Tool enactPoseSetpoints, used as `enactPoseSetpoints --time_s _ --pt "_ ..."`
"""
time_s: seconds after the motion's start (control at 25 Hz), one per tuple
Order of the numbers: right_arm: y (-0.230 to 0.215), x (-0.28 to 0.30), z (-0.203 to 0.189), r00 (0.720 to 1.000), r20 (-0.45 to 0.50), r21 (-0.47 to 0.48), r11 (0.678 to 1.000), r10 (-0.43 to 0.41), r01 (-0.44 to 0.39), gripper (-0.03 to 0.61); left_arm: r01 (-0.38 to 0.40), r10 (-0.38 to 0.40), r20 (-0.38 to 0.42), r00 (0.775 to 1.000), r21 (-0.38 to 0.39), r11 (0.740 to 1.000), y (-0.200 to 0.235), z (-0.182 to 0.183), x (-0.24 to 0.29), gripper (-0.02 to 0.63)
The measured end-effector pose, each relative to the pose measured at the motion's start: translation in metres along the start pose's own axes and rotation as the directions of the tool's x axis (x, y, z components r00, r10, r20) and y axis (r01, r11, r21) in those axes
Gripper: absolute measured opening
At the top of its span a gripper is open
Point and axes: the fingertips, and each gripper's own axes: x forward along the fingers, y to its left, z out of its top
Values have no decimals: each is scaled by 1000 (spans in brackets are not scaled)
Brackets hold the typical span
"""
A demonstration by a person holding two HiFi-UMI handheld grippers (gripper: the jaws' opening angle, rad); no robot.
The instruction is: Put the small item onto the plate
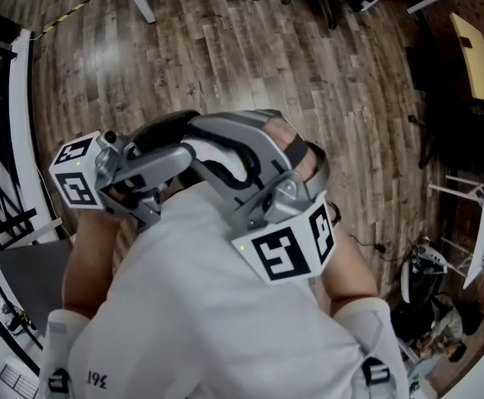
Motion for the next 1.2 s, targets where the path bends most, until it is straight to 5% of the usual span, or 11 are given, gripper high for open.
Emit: enactPoseSetpoints --time_s 0.36,0.68,0.92,1.2 --pt "13 4 10 995 28 -162 983 97 -91 95 53 -53 -47 997 -10 999 -5 -4 -8 318" --pt "23 9 14 986 46 -191 970 163 -151 95 83 -84 -69 994 -10 996 -7 -10 -8 318" --pt "21 10 14 983 56 -161 974 172 -161 95 74 -74 -60 995 -10 997 -5 -7 -8 308" --pt "9 10 21 975 129 5 984 178 -181 153 49 -51 22 998 57 997 -3 8 -18 307"
